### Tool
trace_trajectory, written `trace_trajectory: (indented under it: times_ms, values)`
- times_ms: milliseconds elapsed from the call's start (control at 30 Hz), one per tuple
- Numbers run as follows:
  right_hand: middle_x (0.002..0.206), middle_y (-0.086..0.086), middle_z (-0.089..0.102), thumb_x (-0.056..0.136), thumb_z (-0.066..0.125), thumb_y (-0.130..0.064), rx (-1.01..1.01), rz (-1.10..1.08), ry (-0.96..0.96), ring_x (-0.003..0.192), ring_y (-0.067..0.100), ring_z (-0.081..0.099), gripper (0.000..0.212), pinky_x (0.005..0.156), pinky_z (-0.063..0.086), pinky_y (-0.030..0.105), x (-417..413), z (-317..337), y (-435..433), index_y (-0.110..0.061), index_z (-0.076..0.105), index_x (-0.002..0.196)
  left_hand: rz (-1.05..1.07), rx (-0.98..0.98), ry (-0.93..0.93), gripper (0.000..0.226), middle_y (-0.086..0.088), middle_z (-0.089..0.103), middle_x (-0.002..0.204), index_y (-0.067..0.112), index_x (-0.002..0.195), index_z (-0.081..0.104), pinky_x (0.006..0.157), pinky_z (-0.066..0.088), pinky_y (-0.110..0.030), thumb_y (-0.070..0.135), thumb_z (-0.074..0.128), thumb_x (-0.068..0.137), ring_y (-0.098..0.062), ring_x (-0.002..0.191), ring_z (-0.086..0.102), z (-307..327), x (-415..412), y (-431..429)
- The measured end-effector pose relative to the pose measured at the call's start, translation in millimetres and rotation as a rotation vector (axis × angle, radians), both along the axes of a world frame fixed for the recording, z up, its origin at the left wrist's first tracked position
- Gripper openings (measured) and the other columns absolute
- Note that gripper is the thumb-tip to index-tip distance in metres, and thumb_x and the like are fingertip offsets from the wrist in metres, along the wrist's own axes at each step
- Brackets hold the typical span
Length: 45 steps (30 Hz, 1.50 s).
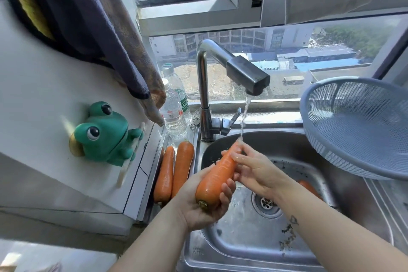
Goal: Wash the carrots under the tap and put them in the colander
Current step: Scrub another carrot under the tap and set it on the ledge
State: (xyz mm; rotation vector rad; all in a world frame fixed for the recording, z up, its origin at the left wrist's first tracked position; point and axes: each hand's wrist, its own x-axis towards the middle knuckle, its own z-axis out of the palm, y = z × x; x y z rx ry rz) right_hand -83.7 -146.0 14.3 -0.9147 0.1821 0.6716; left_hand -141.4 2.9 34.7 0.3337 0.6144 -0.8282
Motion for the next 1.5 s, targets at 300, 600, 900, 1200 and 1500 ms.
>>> trace_trajectory:
  times_ms: [300, 600, 900, 1200, 1500]
  values:
    - [0.086, 0.015, 0.065, 0.099, 0.049, -0.024, -0.34, -0.17, -0.113, 0.076, 0.028, 0.064, 0.018, 0.073, 0.055, 0.042, 8.7, -7.2, 8.4, -0.009, 0.06, 0.097, -0.204, 0.512, -0.227, 0.045, -0.011, 0.067, 0.094, 0.003, 0.116, 0.06, 0.058, 0.056, -0.029, 0.03, 0.073, 0.082, -0.02, 0.074, 0.067, -0.6, 0.0, -2.4]
    - [0.088, 0.013, 0.059, 0.099, 0.046, -0.018, -0.218, -0.155, -0.015, 0.074, 0.019, 0.06, 0.016, 0.071, 0.052, 0.033, 1.0, -10.9, 7.4, -0.007, 0.055, 0.104, -0.289, 0.895, -0.398, 0.038, -0.006, 0.07, 0.083, 0.012, 0.11, 0.062, 0.06, 0.05, -0.027, 0.045, 0.055, 0.093, -0.017, 0.065, 0.064, -1.5, 3.8, -9.8]
    - [0.081, 0.011, 0.051, 0.099, 0.048, -0.012, -0.354, -0.272, 0.027, 0.058, 0.019, 0.058, 0.006, 0.058, 0.054, 0.035, 0.1, -16.3, 29.7, -0.008, 0.046, 0.103, -0.425, 1.083, -0.589, 0.038, -0.008, 0.068, 0.09, 0.012, 0.109, 0.061, 0.059, 0.053, -0.027, 0.045, 0.049, 0.096, -0.016, 0.066, 0.067, -2.4, -5.4, -12.3]
    - [0.05, 0.005, 0.046, 0.103, 0.034, -0.036, 0.006, -0.386, 0.333, 0.047, 0.018, 0.047, 0.045, 0.064, 0.05, 0.036, 13.3, -14.1, 24.9, -0.009, 0.046, 0.069, -0.481, 1.207, -0.728, 0.035, -0.013, 0.068, 0.09, 0.011, 0.106, 0.062, 0.063, 0.058, -0.035, 0.042, 0.048, 0.096, -0.018, 0.066, 0.066, -0.4, -8.6, -7.7]
    - [0.096, 0.009, 0.053, 0.099, 0.047, -0.01, -0.047, -0.363, 0.104, 0.079, 0.018, 0.054, 0.023, 0.07, 0.052, 0.033, 0.5, -4.9, 34.5, -0.007, 0.048, 0.121, -0.171, 0.471, -0.135, 0.048, -0.011, 0.063, 0.079, 0.004, 0.117, 0.058, 0.041, 0.05, -0.022, 0.044, 0.055, 0.09, -0.016, 0.054, 0.059, 11.5, -14.1, 5.7]
